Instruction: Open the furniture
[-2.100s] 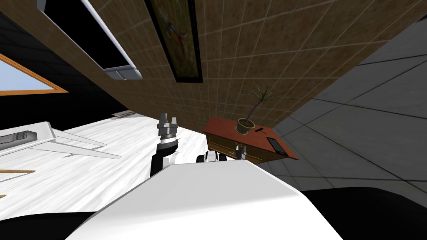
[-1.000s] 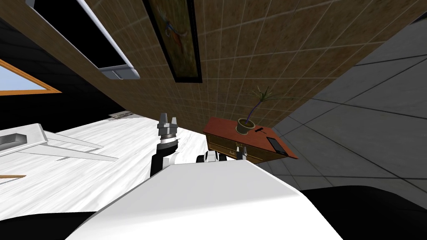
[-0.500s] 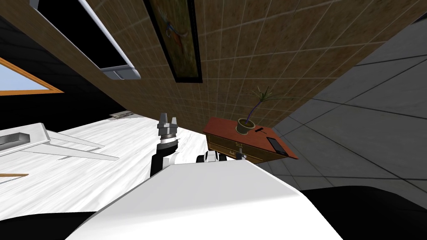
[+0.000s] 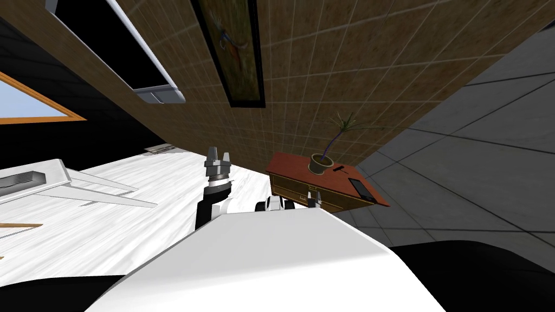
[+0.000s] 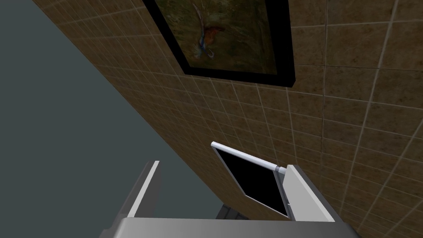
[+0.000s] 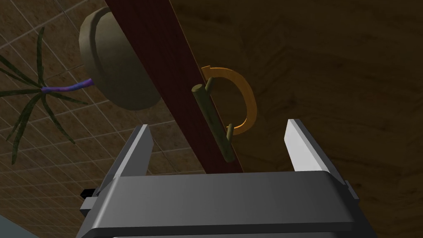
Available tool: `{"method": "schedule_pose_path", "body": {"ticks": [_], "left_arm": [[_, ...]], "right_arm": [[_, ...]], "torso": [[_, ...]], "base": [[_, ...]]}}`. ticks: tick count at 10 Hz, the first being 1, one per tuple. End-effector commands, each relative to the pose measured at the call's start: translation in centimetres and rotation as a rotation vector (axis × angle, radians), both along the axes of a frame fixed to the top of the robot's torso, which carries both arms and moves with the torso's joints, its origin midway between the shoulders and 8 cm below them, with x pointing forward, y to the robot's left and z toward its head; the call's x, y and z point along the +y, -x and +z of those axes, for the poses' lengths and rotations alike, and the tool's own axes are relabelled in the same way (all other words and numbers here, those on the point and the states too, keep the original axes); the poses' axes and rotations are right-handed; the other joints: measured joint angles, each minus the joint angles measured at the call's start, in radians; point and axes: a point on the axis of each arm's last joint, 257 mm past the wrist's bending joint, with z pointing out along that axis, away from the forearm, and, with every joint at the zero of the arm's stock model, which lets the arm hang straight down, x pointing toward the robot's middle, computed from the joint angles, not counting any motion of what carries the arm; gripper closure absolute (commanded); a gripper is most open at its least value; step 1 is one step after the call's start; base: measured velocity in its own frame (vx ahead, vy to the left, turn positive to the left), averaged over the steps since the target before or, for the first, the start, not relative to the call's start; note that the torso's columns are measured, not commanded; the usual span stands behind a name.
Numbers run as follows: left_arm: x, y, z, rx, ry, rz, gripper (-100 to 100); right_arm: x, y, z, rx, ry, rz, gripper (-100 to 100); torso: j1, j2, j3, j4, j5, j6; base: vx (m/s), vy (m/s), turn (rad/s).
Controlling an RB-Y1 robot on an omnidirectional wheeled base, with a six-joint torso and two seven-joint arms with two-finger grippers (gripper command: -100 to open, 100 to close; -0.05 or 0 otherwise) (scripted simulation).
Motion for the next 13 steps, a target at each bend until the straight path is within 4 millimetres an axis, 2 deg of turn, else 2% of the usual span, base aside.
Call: {"method": "schedule_pose_path", "body": {"ticks": [1, 3, 6, 7, 8, 11, 13], "left_arm": [[0.0, 0.0, 0.0, 0.0, 0.0, 0.0, 0], [0.0, 0.0, 0.0, 0.0, 0.0, 0.0, 0], [0.0, 0.0, 0.0, 0.0, 0.0, 0.0, 0], [0.0, 0.0, 0.0, 0.0, 0.0, 0.0, 0], [0.0, 0.0, 0.0, 0.0, 0.0, 0.0, 0], [0.0, 0.0, 0.0, 0.0, 0.0, 0.0, 0], [0.0, 0.0, 0.0, 0.0, 0.0, 0.0, 0]], "right_arm": [[-0.4, -0.3, 0.4, 0.006, 0.007, 0.008, -100], [-0.4, -0.4, 0.5, 0.006, 0.008, 0.009, -100], [-2.1, -1.8, 1.6, 0.008, 0.01, 0.007, -100], [-1.8, -1.5, 1.5, 0.006, 0.01, 0.007, -100], [-1.4, -1.2, 1.2, 0.008, 0.01, 0.007, 100], [-0.4, -0.4, 0.5, 0.008, 0.009, 0.009, 100], [-0.6, -0.5, 1.0, 0.007, 0.01, 0.017, 100]], "torso": [[0.0, 0.0, 0.0, 0.0, 0.0, 0.0], [0.0, 0.0, 0.0, 0.0, 0.0, 0.0], [0.0, -0.002, -0.001, 0.0, 0.0, 0.0], [0.0, -0.001, -0.001, 0.0, 0.0, 0.0], [0.0, 0.001, 0.0, 0.0, 0.0, 0.0], [-0.001, 0.003, 0.002, 0.001, 0.0, 0.001], [-0.002, 0.0, 0.0, 0.0, -0.001, 0.001]], "base": [[-0.009, 0.039, 0.007], [-0.007, 0.025, 0.003], [0.031, 0.015, 0.006], [0.018, 0.005, -0.002], [-0.007, -0.005, -0.004], [-0.025, -0.012, -0.001], [-0.039, 0.025, -0.011]]}}
